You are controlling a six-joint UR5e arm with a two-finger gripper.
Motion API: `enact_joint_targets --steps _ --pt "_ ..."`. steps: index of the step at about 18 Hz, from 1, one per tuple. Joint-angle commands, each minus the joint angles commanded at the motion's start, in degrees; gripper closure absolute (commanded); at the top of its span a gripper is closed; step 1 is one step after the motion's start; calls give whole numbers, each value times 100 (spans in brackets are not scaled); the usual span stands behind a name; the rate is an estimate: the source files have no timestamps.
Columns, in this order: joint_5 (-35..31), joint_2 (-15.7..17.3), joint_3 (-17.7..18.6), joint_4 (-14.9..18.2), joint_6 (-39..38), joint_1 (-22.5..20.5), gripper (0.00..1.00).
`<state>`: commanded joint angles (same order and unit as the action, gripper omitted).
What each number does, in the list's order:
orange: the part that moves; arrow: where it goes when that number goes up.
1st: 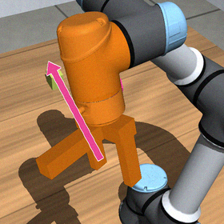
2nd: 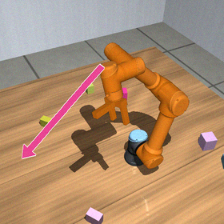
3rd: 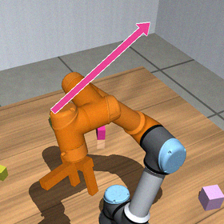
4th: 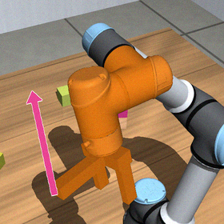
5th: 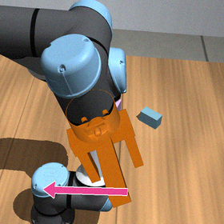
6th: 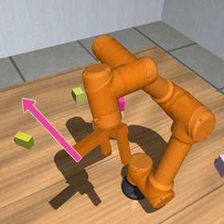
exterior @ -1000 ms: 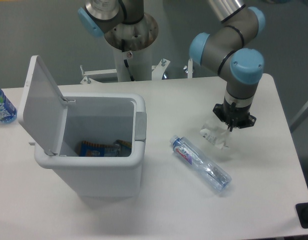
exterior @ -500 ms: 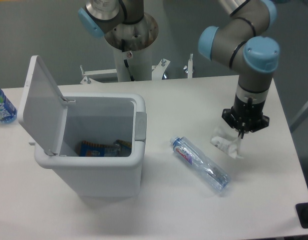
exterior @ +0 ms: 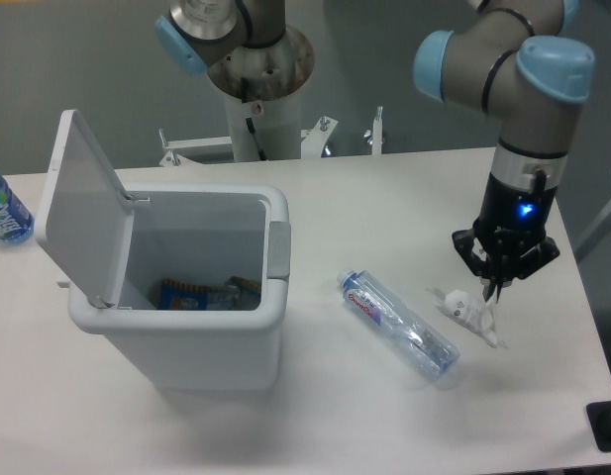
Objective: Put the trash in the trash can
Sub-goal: 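Close the gripper on the white tissue and lift it, then carry the tissue over the trash can opening and release it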
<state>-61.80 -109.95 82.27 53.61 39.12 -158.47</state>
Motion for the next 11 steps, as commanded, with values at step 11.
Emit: enact_joint_targets --steps 11 --pt "721 624 -115 0 -958 649 100"
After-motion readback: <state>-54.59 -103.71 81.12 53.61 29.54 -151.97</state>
